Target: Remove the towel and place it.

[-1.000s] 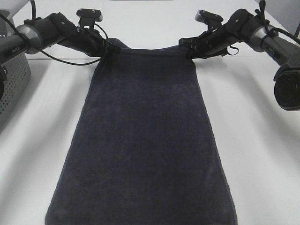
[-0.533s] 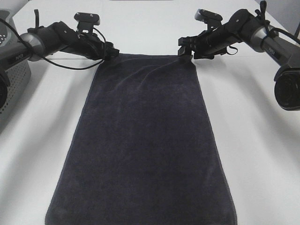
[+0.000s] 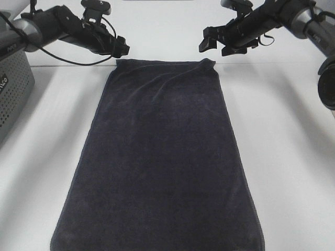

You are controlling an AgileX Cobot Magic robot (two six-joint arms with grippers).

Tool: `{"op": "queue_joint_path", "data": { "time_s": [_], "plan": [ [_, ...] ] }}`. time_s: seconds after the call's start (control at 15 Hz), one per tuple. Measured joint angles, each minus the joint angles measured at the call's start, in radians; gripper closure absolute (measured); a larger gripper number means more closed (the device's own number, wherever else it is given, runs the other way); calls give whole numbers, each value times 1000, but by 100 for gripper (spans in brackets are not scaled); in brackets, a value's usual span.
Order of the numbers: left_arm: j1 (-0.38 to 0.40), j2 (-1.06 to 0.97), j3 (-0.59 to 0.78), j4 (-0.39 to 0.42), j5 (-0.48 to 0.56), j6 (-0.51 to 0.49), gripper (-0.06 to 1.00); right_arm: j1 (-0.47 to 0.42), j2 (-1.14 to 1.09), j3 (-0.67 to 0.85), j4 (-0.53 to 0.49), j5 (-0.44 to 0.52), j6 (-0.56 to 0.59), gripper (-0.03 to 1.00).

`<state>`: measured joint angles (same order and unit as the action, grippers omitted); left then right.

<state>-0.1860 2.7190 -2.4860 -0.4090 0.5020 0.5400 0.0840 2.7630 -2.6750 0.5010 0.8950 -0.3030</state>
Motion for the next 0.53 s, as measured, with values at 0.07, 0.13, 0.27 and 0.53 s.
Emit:
{"op": "queue_joint_path", "data": {
  "time_s": [0.07,0.13,0.27,0.53],
  "plan": [
    [0,-43,0,33,74,-17,24,0,-41,-1,-6,75,0,19],
    [0,-86,0,72,172,-56,24,0,-77,-1,-16,168,1,19],
    [0,-174,0,159,441,-186,24,0,-152,-1,-73,298,56,19],
    [1,-327,-1,242,699,-316,24,0,-266,-1,-205,320,186,19]
  ]
}}
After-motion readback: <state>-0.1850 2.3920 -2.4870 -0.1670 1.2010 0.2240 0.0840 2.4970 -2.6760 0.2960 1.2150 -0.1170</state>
